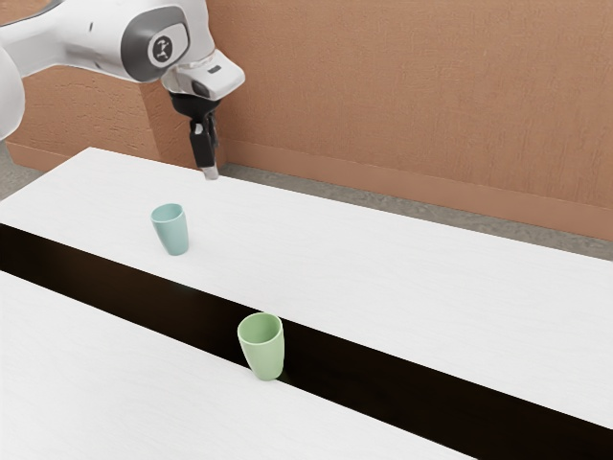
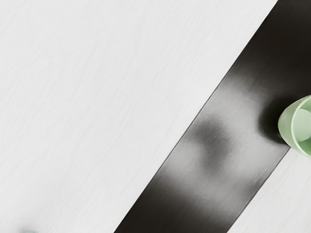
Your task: Place the right cup onto the left cup
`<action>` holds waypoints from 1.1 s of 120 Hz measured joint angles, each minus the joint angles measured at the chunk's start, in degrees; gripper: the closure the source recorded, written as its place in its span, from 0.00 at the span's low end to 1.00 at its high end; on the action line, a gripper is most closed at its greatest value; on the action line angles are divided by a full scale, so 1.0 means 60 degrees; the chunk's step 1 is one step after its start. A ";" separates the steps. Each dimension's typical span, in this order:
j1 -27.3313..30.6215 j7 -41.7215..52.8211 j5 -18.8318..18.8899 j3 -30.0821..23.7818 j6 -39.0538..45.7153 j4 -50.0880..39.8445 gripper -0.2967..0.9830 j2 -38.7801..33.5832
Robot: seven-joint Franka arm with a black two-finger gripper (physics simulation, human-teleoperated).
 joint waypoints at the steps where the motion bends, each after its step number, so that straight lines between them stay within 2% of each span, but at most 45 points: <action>1: 0.0005 0.0000 -0.0001 -0.0001 0.0000 -0.0002 0.23 0.0002; 12: -0.0137 -0.0032 0.0018 -0.0007 0.0069 -0.0141 0.23 0.0011; 30: -0.0664 -0.0104 0.0023 -0.0011 0.0663 -0.1215 0.23 0.0009; 75: -0.1125 -0.0411 -0.0033 -0.0047 0.2970 -0.3970 0.23 0.0017; 120: -0.1763 -0.0817 0.0022 -0.0056 0.4629 -0.5252 0.23 0.0412; 126: -0.1798 -0.0888 0.0025 -0.0058 0.4777 -0.5381 0.26 0.0435; 132: -0.1816 -0.0958 0.0025 -0.0061 0.4926 -0.5523 0.34 0.0439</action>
